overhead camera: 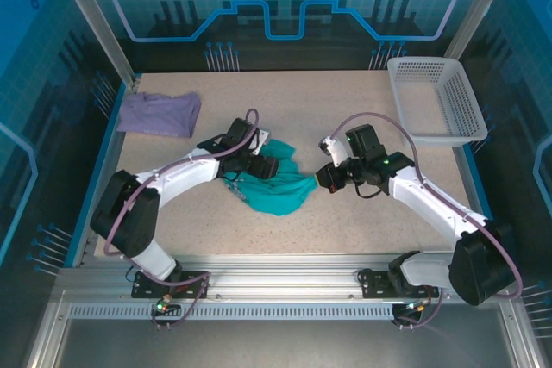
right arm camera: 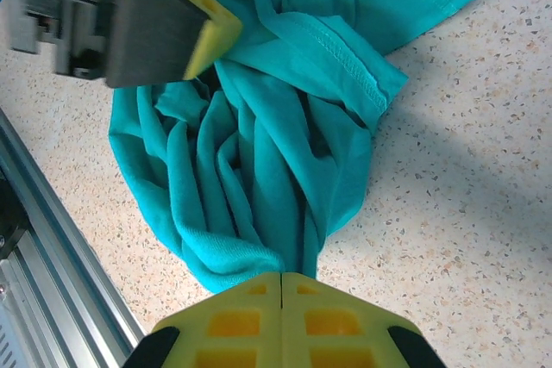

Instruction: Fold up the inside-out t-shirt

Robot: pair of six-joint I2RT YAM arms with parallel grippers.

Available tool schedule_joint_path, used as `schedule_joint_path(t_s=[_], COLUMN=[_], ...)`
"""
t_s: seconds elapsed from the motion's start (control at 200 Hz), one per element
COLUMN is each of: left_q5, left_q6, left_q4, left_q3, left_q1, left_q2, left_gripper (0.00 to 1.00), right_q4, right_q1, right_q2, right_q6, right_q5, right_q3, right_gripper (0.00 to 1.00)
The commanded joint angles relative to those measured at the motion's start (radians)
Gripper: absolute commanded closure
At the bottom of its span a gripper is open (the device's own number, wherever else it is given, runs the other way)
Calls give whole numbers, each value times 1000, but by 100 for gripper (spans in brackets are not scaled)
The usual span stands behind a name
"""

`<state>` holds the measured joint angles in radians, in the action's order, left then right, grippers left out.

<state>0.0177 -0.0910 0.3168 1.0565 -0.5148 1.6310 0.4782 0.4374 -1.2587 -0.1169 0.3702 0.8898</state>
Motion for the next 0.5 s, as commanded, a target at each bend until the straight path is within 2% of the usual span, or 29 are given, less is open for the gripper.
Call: schedule_joint_path(t_s=[0.0,0.075,0.14,0.26,0.305,0.34,0.495], left_q5=[-30,-24,-15,-49,-60,-75,-102], left_q6=[85,101,102,76,65,51,-14], left_q4=[80,124,160,167,163,163,165], left_q3=[79,131,170,205,220,236,311], left_q1=[-21,-31,-32,-30,-26,-23,32], left_q2=[67,129,172,189,188,185,158], left_gripper=[20,23,34,67,90,100,100], right_q4=[-4,8,27,54,65,76,110], right_q1=[-11,-15,-23,-47,-57,-64,-113], right_q2=[28,37,49,87,102,114,200], right_q6=[-13,-5,9,27,37,46,80], right_q5=[-1,-5,-18,-34,-42,-49,-85], right_q3=[15,26,46,82,99,113,174], right_gripper=[100,100,100,100,100,100,100])
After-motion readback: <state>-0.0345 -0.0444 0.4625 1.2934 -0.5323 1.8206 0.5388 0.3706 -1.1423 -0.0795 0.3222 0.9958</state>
